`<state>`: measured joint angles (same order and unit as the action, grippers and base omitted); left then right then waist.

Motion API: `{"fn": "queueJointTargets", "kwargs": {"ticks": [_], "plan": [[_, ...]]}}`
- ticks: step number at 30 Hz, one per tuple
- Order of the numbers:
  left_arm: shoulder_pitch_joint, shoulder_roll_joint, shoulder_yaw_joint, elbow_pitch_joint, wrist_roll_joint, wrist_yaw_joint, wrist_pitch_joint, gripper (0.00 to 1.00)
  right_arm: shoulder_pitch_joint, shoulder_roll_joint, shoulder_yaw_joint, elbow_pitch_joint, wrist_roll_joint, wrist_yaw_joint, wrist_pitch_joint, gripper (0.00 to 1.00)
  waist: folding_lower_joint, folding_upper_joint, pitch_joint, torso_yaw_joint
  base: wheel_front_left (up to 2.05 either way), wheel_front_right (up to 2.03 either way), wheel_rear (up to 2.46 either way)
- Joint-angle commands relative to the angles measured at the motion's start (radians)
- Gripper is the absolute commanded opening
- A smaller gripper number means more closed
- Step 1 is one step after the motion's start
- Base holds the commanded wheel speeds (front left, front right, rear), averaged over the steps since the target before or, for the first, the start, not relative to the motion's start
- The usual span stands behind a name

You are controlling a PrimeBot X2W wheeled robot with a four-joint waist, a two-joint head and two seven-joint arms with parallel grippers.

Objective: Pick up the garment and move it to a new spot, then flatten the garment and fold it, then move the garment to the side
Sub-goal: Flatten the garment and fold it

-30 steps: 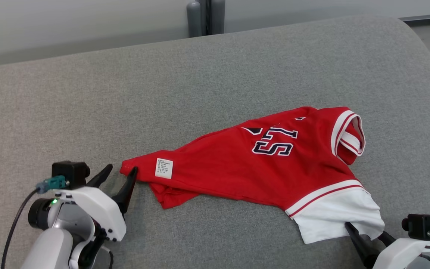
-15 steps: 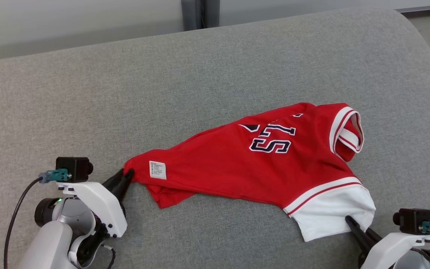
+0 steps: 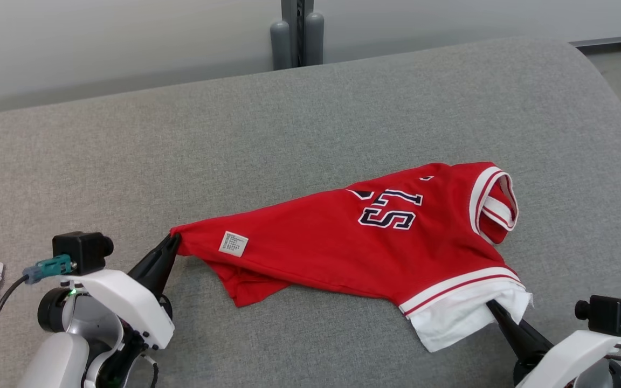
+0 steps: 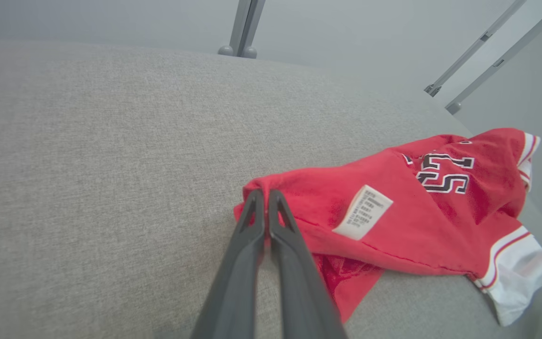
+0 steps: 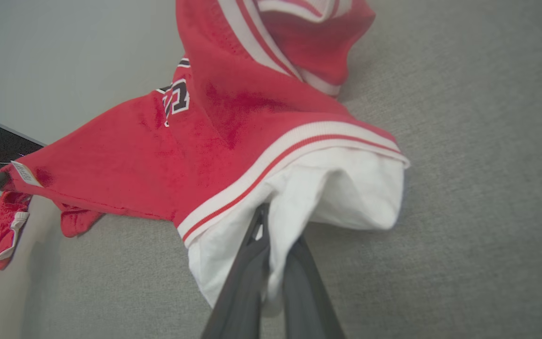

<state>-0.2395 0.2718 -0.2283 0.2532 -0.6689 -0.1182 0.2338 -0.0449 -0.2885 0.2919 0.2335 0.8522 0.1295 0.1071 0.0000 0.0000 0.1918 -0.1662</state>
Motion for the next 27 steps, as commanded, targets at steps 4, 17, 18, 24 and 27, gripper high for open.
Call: {"fn": "queueJointTargets", "kwargs": {"ticks": [4,17,18,24,27], "plan": [[0.081,0.015,0.024,-0.113,-0.019,0.024,-0.012,0.0,0.049,-0.062,-0.008,-0.101,0.111,0.002,0.0,0.0,0.0,0.0,-0.047,0.001,0.0,0.0,0.0],[0.22,0.032,0.046,-0.401,-0.026,0.098,0.011,0.0,0.11,-0.149,-0.078,-0.241,0.143,0.002,-0.054,0.0,0.0,0.0,-0.071,0.023,0.0,0.0,0.0],[0.211,0.033,0.047,-0.406,-0.026,0.1,0.012,0.0,0.099,-0.148,-0.079,-0.244,0.134,0.002,-0.061,0.0,0.0,0.0,-0.068,0.024,0.0,0.0,0.0],[0.12,0.054,0.054,-0.386,-0.021,0.081,0.022,0.0,0.003,-0.146,-0.063,-0.251,0.105,0.002,-0.069,0.0,0.0,0.0,-0.043,0.029,0.0,0.0,0.0],[0.02,0.052,0.048,-0.339,-0.041,0.053,0.036,0.0,-0.097,-0.155,-0.055,-0.238,0.1,0.002,-0.074,0.0,0.0,0.0,-0.017,0.033,0.0,0.0,0.0]]}}
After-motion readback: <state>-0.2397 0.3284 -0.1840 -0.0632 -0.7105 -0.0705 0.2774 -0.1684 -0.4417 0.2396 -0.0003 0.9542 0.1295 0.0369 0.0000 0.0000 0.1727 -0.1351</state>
